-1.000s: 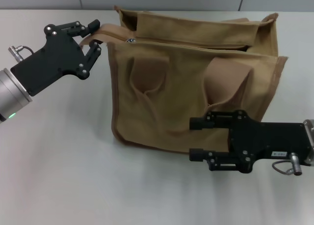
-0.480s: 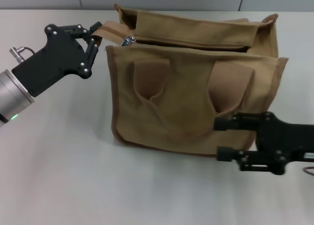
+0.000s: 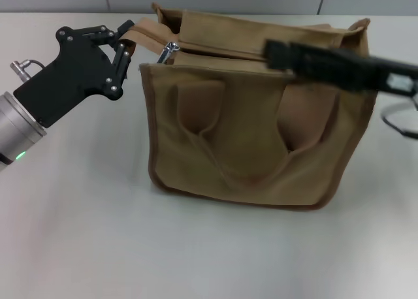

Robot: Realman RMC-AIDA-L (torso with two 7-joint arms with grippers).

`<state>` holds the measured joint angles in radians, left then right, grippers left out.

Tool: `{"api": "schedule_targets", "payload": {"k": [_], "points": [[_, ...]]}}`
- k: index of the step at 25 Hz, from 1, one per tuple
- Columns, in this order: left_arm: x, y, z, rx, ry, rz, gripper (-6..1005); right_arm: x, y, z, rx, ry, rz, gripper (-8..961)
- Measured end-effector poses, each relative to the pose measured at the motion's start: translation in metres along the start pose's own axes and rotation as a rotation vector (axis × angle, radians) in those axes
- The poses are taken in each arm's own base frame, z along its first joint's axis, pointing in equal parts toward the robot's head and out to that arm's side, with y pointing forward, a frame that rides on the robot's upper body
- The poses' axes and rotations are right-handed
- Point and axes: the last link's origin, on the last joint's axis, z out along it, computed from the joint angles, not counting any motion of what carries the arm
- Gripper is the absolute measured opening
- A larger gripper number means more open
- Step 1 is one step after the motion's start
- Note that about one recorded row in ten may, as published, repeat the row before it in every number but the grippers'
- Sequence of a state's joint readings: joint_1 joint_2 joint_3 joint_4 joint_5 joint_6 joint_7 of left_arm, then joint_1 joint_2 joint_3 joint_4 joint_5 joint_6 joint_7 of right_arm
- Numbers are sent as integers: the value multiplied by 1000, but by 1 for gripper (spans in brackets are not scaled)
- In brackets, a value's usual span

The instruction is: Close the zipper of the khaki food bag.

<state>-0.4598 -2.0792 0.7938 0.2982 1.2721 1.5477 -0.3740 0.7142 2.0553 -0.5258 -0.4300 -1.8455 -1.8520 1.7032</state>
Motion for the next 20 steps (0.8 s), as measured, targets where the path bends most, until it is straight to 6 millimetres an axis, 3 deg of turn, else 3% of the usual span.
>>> {"api": "schedule_targets", "payload": {"k": [2, 3, 7, 10, 20], "points": [[2, 3, 1, -2, 23, 14, 17, -16, -8, 24, 14, 20, 66, 675], [2, 3, 1, -2, 23, 14, 17, -16, -8, 24, 14, 20, 66, 675], [5, 4, 2, 10, 50, 14, 17, -25, -11, 64, 3, 131, 149, 675], [7, 2, 2, 21, 64, 14, 17, -25, -16, 79, 42, 195, 190, 675], [10, 3, -1, 27, 91, 12, 17, -26, -25, 87, 119, 198, 299, 675]]}}
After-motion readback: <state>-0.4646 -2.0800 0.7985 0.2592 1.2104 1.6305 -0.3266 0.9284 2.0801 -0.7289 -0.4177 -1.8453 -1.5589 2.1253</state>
